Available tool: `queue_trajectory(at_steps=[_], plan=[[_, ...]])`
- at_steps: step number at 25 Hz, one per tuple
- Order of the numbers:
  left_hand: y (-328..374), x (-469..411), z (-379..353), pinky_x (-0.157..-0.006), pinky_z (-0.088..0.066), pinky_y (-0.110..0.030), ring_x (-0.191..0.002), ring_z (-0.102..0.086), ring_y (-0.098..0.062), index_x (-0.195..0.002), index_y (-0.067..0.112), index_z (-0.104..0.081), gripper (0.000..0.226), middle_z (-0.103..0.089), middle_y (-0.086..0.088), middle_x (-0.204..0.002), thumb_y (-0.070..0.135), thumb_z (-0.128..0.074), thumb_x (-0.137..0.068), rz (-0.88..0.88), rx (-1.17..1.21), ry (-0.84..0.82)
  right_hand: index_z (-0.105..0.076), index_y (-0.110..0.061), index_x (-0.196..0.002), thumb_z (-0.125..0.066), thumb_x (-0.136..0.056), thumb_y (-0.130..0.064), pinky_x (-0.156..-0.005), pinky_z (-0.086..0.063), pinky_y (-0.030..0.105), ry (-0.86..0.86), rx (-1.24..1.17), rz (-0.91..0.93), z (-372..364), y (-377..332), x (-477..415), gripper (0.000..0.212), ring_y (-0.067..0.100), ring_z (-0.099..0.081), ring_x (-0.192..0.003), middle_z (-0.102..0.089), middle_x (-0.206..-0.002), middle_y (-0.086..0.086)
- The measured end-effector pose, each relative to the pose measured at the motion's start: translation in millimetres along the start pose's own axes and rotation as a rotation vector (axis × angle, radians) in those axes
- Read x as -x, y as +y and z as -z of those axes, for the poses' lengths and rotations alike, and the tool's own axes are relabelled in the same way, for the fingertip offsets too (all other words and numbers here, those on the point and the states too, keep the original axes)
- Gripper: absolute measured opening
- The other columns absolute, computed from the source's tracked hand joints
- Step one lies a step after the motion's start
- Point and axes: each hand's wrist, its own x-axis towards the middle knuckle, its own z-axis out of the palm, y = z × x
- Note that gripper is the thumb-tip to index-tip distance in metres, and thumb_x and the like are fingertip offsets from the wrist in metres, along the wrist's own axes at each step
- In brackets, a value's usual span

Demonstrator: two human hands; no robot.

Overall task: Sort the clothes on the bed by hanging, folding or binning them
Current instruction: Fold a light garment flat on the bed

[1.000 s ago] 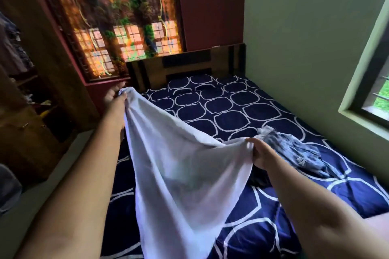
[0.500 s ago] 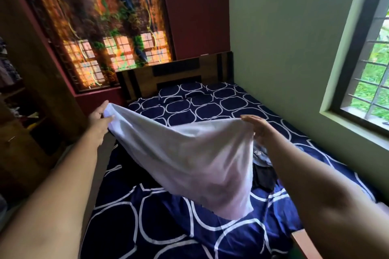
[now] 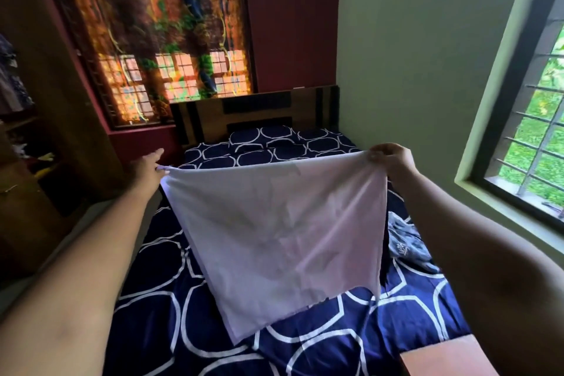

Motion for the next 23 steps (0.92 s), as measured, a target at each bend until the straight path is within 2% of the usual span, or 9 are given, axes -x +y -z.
queue_trajectory(at_steps=[4, 7, 10, 12, 14, 16, 18, 20, 23], plan=[[10, 11, -11, -0.083, -0.041, -0.029, -0.092, -0.053, -0.021, -0.117, -0.011, -0.059, 0.025, -0.059, -0.029, -0.121, -0.004, -0.051, -0.094, 0.043, 0.221, 0.011, -0.068, -0.008, -0.110, -0.055, -0.083, 0.007, -0.037, -0.031, 0.015, 0.023, -0.324, -0.224, -2, -8, -8, 0.033, 0.011, -0.045, -0.046, -0.067, -0.062, -0.004], [12, 11, -19, -0.085, -0.036, -0.027, -0.099, -0.047, -0.019, -0.107, 0.006, -0.063, 0.025, -0.057, -0.019, -0.126, 0.008, -0.039, -0.102, 0.061, 0.208, -0.012, -0.068, -0.015, -0.114, -0.048, -0.085, 0.008, -0.033, -0.026, 0.012, 0.053, -0.474, -0.255, -6, -13, -8, 0.042, 0.005, -0.040, -0.035, -0.063, -0.070, -0.003], [7, 0, -16, -0.088, -0.035, -0.030, -0.101, -0.047, -0.019, -0.096, 0.021, -0.065, 0.026, -0.057, -0.013, -0.126, 0.032, -0.043, -0.101, 0.079, 0.160, -0.292, -0.066, -0.014, -0.114, -0.051, -0.081, 0.006, -0.037, -0.034, 0.013, 0.012, -0.572, -0.178, -8, -11, -11, 0.041, 0.003, -0.045, -0.039, -0.060, -0.068, -0.005], [2, -4, -11, -0.096, -0.040, -0.037, -0.105, -0.054, -0.020, -0.100, 0.029, -0.071, 0.058, -0.064, -0.004, -0.119, 0.078, -0.058, -0.070, 0.127, 0.135, -0.585, -0.064, -0.009, -0.114, -0.061, -0.073, 0.001, -0.054, -0.049, 0.021, -0.031, -0.534, -0.116, -11, -7, -20, 0.042, 0.008, -0.057, -0.057, -0.065, -0.079, 0.000], [-12, -18, -13, -0.084, -0.049, -0.034, -0.091, -0.061, -0.021, -0.103, 0.019, -0.071, 0.101, -0.069, -0.004, -0.100, 0.088, -0.068, -0.031, 0.192, 0.070, -0.782, -0.063, -0.008, -0.122, -0.066, -0.075, 0.001, -0.069, -0.055, 0.022, -0.007, -0.426, -0.108, -20, -2, -35, 0.048, 0.012, -0.061, -0.073, -0.068, -0.099, 0.007], [-22, -33, -18, -0.056, -0.044, -0.023, -0.061, -0.053, -0.015, -0.084, 0.008, -0.067, 0.095, -0.060, -0.006, -0.070, 0.080, -0.077, -0.024, 0.190, -0.046, -0.916, -0.063, -0.012, -0.123, -0.067, -0.079, -0.001, -0.067, -0.053, 0.017, 0.009, -0.322, -0.113, -35, 1, -51, 0.046, 0.010, -0.061, -0.075, -0.068, -0.103, 0.006], [-30, -61, -23, -0.044, -0.033, -0.020, -0.045, -0.040, -0.010, -0.073, 0.011, -0.064, 0.057, -0.047, -0.002, -0.057, 0.058, -0.087, -0.049, 0.145, -0.241, -0.976, -0.064, -0.014, -0.122, -0.067, -0.081, -0.004, -0.059, -0.048, 0.015, 0.001, -0.252, -0.118, -54, 5, -72, 0.043, 0.006, -0.055, -0.067, -0.067, -0.094, 0.001], [-39, -92, -33, -0.041, -0.034, -0.018, -0.040, -0.041, -0.007, -0.080, 0.010, -0.073, 0.009, -0.051, -0.004, -0.057, 0.016, -0.079, -0.077, 0.076, -0.402, -0.874, -0.063, -0.014, -0.123, -0.065, -0.084, -0.007, -0.053, -0.042, 0.017, -0.021, -0.204, -0.125, -73, 9, -93, 0.039, 0.007, -0.047, -0.062, -0.061, -0.083, -0.002], [-63, -147, -60, -0.035, -0.039, -0.014, -0.042, -0.047, -0.012, -0.099, 0.000, -0.072, 0.015, -0.057, -0.007, -0.059, -0.002, -0.063, -0.088, 0.114, -0.316, -0.540, -0.059, -0.012, -0.123, -0.065, -0.087, -0.008, -0.063, -0.046, 0.022, -0.103, -0.316, -0.214, -114, 10, -132, 0.036, 0.011, -0.053, -0.066, -0.061, -0.076, 0.000]])
